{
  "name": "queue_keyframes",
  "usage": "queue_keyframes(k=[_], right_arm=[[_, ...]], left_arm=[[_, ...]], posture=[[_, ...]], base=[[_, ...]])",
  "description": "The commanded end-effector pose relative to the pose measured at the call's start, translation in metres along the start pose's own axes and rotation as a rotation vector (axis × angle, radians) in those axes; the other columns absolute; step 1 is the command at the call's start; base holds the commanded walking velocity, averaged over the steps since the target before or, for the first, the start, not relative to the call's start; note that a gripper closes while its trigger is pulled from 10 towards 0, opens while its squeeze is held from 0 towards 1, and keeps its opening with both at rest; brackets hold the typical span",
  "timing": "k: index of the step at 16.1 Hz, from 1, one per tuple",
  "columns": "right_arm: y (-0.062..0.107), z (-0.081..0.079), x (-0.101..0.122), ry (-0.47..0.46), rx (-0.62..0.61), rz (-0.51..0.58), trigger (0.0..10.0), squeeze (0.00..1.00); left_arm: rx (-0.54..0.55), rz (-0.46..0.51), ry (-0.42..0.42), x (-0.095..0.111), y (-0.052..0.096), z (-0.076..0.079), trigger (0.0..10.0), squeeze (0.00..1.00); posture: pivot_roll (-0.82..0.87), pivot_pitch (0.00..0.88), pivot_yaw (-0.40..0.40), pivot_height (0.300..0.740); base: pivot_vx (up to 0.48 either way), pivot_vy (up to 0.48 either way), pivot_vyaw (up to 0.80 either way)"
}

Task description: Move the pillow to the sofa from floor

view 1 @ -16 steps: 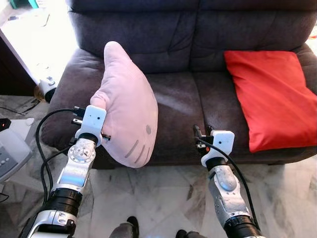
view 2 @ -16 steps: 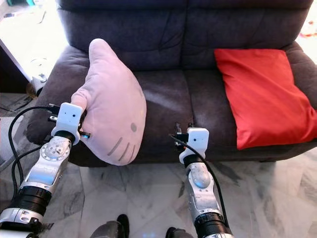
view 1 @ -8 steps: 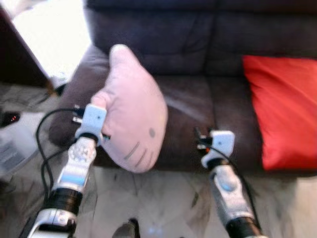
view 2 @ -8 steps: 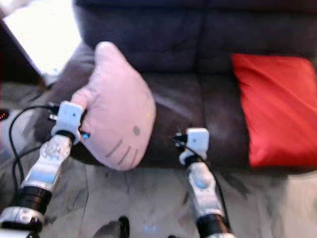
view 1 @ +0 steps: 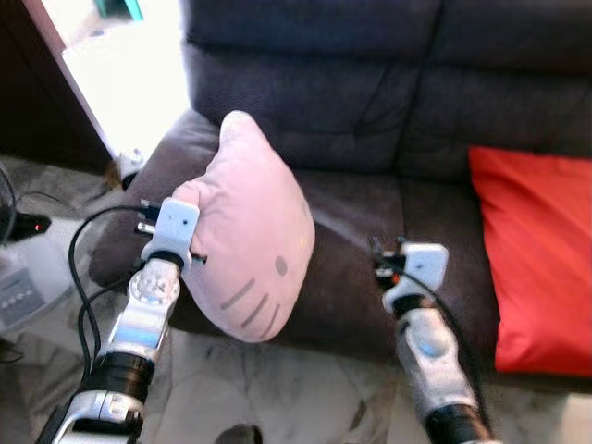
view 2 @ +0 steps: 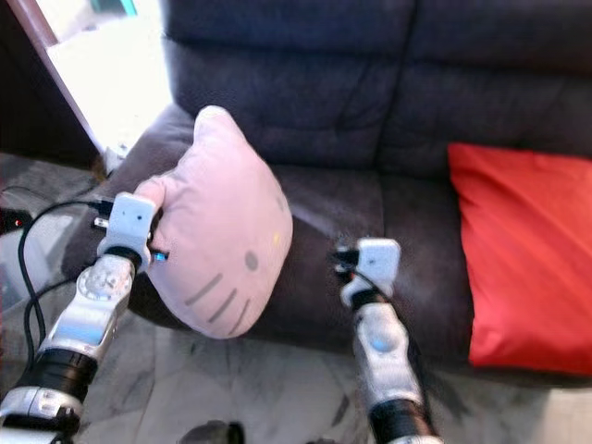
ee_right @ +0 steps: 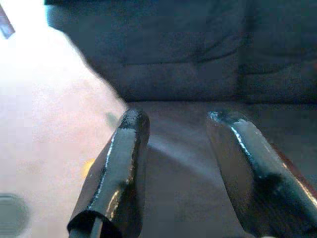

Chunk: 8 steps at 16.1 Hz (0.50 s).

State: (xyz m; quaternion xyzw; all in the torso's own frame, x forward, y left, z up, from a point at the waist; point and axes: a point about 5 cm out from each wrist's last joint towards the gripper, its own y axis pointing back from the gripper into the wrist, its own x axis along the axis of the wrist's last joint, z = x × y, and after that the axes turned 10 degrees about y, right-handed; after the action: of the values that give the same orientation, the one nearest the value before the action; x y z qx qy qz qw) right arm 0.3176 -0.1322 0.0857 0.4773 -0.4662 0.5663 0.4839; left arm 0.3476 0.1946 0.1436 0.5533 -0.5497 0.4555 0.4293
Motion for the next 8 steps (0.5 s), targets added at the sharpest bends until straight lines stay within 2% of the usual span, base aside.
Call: queue_keyframes(k=[1, 8], right_arm=[[0.0028, 0.0003, -0.0034, 0.007, 0.009, -0.012, 10.0, 0.00], [0.0042, -0.0012, -0.0053, 0.002, 0.019, -0.023, 10.0, 0.00]], left_arm=[[0.006, 0.024, -0.008, 0.0050, -0.0004, -0.0019, 10.0, 0.00], [0.006, 0.018, -0.025, 0.0035, 0.0006, -0.0025, 10.0, 0.00]], posture=[[0.14, 0.186, -0.002, 0.740], [0.14, 0.196, -0.002, 0.740]], base=[[0.311, 0.000, 0.00], [0.311, 0.000, 0.00]])
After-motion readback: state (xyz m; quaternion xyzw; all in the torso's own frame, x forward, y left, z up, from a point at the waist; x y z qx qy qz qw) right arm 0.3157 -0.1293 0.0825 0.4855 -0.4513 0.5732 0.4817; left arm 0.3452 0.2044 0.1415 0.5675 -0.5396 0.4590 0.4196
